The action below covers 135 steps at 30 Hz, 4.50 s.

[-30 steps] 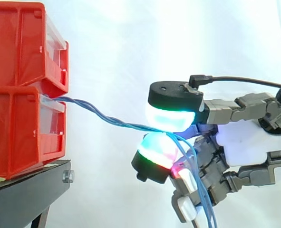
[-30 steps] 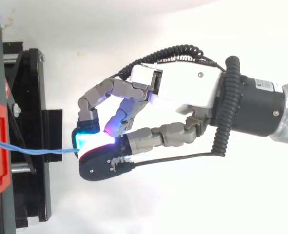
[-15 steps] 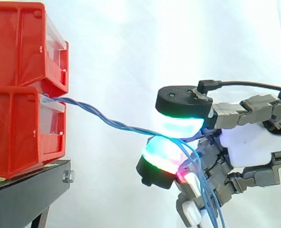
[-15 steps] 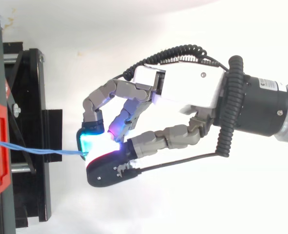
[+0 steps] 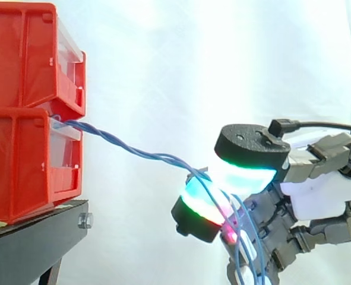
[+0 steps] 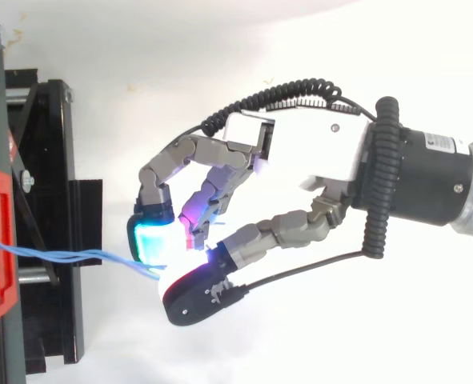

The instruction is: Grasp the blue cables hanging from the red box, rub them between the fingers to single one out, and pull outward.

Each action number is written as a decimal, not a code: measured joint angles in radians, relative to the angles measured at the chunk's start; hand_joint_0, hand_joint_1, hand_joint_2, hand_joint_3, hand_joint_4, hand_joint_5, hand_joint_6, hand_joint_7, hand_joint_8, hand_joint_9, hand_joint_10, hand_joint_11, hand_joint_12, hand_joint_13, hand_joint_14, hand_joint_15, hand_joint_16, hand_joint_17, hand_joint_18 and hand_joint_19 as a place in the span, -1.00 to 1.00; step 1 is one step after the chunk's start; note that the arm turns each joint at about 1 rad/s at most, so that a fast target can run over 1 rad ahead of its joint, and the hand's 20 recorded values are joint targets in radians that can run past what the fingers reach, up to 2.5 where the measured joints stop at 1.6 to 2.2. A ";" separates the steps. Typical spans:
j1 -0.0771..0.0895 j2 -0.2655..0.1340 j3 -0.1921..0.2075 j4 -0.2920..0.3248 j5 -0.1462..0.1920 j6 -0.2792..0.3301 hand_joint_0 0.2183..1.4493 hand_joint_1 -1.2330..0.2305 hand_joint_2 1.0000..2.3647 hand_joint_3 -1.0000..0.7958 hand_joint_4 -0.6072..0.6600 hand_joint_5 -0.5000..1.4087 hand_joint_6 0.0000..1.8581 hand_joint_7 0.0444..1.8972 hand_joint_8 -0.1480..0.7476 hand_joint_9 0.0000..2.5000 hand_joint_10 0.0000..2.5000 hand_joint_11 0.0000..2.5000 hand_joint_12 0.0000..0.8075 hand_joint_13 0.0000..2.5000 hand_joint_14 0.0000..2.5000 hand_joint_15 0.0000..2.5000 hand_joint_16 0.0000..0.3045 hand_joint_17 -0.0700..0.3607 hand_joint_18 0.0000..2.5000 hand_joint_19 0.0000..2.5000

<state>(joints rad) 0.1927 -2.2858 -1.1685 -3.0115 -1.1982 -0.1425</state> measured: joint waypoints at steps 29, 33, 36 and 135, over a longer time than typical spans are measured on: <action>0.003 0.000 -0.008 0.023 0.003 0.002 -0.40 -0.02 -0.98 -0.26 0.07 -0.59 -0.05 0.20 -0.14 -0.05 -0.98 -0.37 -0.18 -0.21 -0.98 -0.45 -0.72 -0.23 -0.33 -0.45; 0.003 0.000 -0.008 0.023 0.003 0.003 -0.39 0.03 -0.99 -0.29 0.08 -0.58 -0.05 0.21 -0.14 -0.03 -0.98 -0.38 -0.19 -0.20 -0.98 -0.46 -0.72 -0.23 -0.32 -0.44; 0.004 0.000 -0.008 0.023 0.003 0.003 -0.40 0.05 -0.99 -0.34 0.06 -0.58 -0.05 0.19 -0.12 -0.03 -0.98 -0.38 -0.18 -0.20 -0.98 -0.45 -0.72 -0.22 -0.32 -0.45; 0.007 0.001 -0.007 0.020 0.006 0.018 -0.46 0.02 -0.86 -0.05 0.11 -0.59 -0.05 0.13 -0.01 -0.02 -0.99 -0.50 -0.04 -0.19 -0.98 -0.54 -0.59 -0.03 -0.23 -0.54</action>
<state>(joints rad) 0.1992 -2.2853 -1.1759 -2.9915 -1.1925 -0.1243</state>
